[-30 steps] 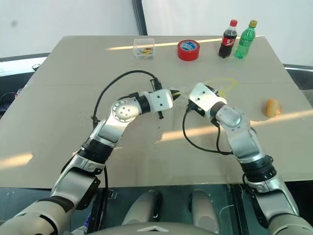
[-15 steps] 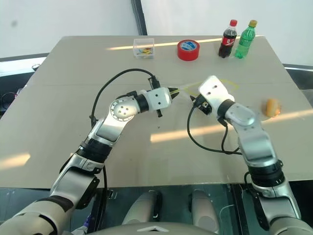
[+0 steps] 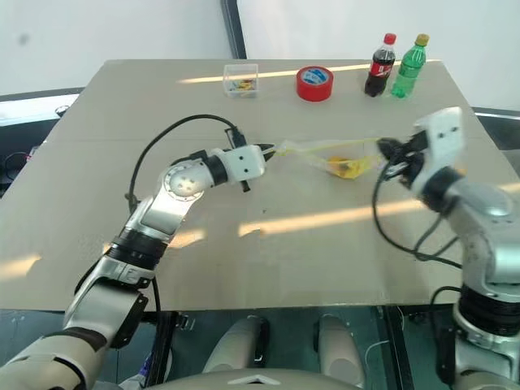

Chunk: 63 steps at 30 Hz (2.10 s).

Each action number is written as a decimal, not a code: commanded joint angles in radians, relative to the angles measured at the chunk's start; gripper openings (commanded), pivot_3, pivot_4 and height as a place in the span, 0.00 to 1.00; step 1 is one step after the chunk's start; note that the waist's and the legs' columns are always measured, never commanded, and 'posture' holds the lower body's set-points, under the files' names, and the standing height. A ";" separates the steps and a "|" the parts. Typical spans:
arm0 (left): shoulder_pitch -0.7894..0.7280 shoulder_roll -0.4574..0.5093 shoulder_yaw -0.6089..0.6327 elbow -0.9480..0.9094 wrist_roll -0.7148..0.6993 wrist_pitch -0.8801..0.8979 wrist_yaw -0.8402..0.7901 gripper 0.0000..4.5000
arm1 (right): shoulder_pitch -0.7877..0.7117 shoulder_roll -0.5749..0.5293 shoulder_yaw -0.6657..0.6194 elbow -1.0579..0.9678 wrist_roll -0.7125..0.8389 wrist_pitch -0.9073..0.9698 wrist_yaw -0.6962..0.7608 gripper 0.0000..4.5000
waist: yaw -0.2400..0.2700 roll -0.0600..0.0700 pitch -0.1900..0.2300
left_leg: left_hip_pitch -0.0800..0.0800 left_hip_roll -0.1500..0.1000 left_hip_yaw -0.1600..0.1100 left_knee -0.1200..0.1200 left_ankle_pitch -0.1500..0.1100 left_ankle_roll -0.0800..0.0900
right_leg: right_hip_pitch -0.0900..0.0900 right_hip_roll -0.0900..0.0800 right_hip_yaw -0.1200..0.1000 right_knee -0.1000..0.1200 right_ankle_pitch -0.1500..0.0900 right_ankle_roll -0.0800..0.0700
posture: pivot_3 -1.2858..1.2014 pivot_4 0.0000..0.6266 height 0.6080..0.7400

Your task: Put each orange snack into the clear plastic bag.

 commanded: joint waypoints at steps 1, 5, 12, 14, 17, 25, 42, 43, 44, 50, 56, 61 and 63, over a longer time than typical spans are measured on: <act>0.001 -0.007 0.024 -0.034 -0.022 -0.016 0.014 0.11 | 0.028 -0.064 -0.041 0.064 -0.034 -0.097 -0.014 0.15 | 0.002 0.000 0.000 | 0.000 0.000 0.000 0.000 0.000 0.000 | 0.000 0.000 0.000 0.000 0.000 0.000 | 0.52 0.24 1.00; 0.021 -0.029 0.043 -0.086 -0.109 0.025 -0.048 0.11 | 0.004 -0.057 -0.031 0.006 0.052 -0.087 0.005 0.53 | -0.005 0.000 0.000 | 0.000 0.001 0.002 0.000 0.000 0.000 | 0.000 0.000 0.001 0.000 0.000 0.000 | 0.52 0.24 1.00; 0.126 0.038 0.051 -0.218 -0.221 0.058 -0.192 0.71 | 0.038 -0.046 0.053 -0.089 0.069 -0.067 -0.035 0.62 | -0.012 0.001 0.000 | 0.000 0.002 0.002 0.000 0.000 0.000 | 0.000 0.001 0.002 0.000 0.000 0.000 | 0.52 0.24 1.00; 0.185 0.068 0.080 -0.285 -0.343 0.161 -0.282 0.71 | 0.115 -0.090 0.099 -0.166 0.072 -0.059 0.007 0.62 | -0.010 0.001 0.000 | 0.000 0.003 0.002 0.000 0.000 0.000 | 0.000 0.000 0.002 0.000 0.000 0.000 | 0.52 0.24 1.00; 0.239 0.116 0.133 -0.353 -0.521 0.372 -0.392 0.71 | 0.222 -0.135 0.174 -0.258 0.043 -0.087 0.021 0.62 | -0.006 0.001 0.000 | -0.001 0.004 0.000 0.000 0.000 0.000 | 0.000 0.000 0.001 -0.001 0.000 0.000 | 0.52 0.24 1.00; 0.233 0.153 0.165 -0.353 -0.644 0.571 -0.455 0.71 | 0.390 0.076 0.069 -0.431 0.387 0.140 -0.061 0.62 | -0.003 0.001 0.000 | 0.004 0.004 -0.002 0.001 0.000 0.000 | 0.006 0.001 -0.002 0.000 0.000 0.000 | 0.52 0.24 1.00; 0.263 0.180 0.192 -0.393 -0.708 0.675 -0.477 0.71 | 0.380 0.372 0.071 -0.187 0.494 0.157 -0.338 0.62 | -0.009 0.001 0.000 | 0.004 0.004 0.000 0.000 0.000 0.000 | 0.004 0.001 0.000 0.000 0.000 0.000 | 0.52 0.24 1.00; 0.269 0.187 0.203 -0.396 -0.725 0.689 -0.485 0.71 | 0.391 0.374 0.063 -0.201 0.515 0.167 -0.346 0.62 | -0.009 0.001 0.000 | 0.004 0.005 0.000 0.000 0.000 0.000 | 0.004 0.001 0.000 0.000 0.000 0.000 | 0.52 0.24 1.00; 0.273 0.192 0.216 -0.398 -0.743 0.702 -0.492 0.71 | 0.405 0.376 0.049 -0.219 0.546 0.176 -0.352 0.62 | -0.009 0.001 0.000 | 0.004 0.005 0.000 0.000 0.000 0.000 | 0.004 0.001 0.000 0.000 0.000 0.000 | 0.52 0.24 1.00; 0.285 0.214 0.241 -0.433 -0.818 0.766 -0.524 0.71 | 0.545 0.308 0.015 -0.318 0.736 0.208 -0.348 0.62 | -0.008 0.001 0.000 | 0.003 0.005 0.000 -0.001 0.000 0.001 | 0.004 0.001 0.000 -0.001 0.000 0.000 | 0.52 0.24 1.00; 0.298 0.214 0.215 -0.437 -0.791 0.734 -0.524 0.71 | 0.512 0.327 0.067 -0.249 0.733 0.159 -0.438 0.62 | -0.013 0.001 0.000 | 0.005 0.007 0.001 -0.001 0.000 0.000 | 0.004 0.002 0.001 0.000 0.000 0.000 | 0.52 0.24 1.00; 0.301 0.214 0.213 -0.434 -0.788 0.729 -0.522 0.71 | 0.439 0.351 0.118 -0.137 0.646 0.066 -0.441 0.62 | -0.009 0.001 0.000 | 0.004 0.007 0.002 -0.001 0.000 0.000 | 0.004 0.003 0.002 -0.001 0.000 0.000 | 0.52 0.24 1.00; 0.301 0.212 0.214 -0.433 -0.790 0.731 -0.520 0.71 | 0.424 0.356 0.131 -0.103 0.623 0.025 -0.421 0.62 | -0.009 0.001 0.000 | 0.004 0.007 0.001 -0.001 0.000 0.000 | 0.004 0.003 0.001 -0.001 0.000 0.000 | 0.52 0.24 1.00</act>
